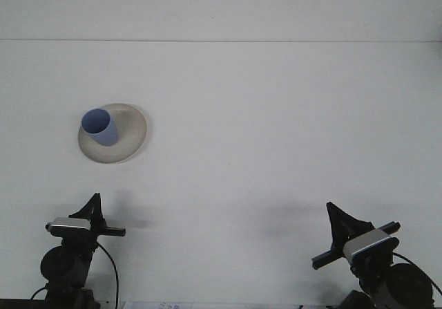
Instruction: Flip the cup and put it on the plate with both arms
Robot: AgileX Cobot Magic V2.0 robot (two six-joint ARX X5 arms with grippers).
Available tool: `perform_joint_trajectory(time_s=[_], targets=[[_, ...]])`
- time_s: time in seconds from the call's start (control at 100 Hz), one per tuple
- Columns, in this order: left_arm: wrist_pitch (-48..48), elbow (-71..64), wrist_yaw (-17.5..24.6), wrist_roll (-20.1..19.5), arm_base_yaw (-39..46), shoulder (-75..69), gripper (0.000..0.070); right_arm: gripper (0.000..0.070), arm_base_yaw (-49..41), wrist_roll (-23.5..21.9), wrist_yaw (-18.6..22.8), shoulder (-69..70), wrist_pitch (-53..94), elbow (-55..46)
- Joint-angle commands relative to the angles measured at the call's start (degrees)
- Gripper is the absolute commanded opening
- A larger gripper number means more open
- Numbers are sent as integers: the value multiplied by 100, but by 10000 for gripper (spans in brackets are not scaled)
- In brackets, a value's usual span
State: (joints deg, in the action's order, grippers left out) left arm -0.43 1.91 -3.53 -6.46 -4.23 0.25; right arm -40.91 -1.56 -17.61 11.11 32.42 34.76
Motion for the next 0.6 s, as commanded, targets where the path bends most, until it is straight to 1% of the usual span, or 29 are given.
perform_joint_trajectory(time_s=[0.0,0.45,0.48,0.54,0.57,0.59], targets=[[57,-111,2,57,9,-9,15,6,-52,-55,13,13,-70,15],[57,-111,2,57,9,-9,15,7,-52,-50,15,13,-70,15],[55,-111,2,57,9,-9,15,6,-52,111,-2,13,-48,15],[55,-111,2,57,9,-9,15,7,-52,791,-227,11,-13,15],[55,-111,2,57,9,-9,15,7,-37,942,-326,9,-22,15],[55,-111,2,57,9,-9,15,6,-17,962,-380,9,-37,15]])
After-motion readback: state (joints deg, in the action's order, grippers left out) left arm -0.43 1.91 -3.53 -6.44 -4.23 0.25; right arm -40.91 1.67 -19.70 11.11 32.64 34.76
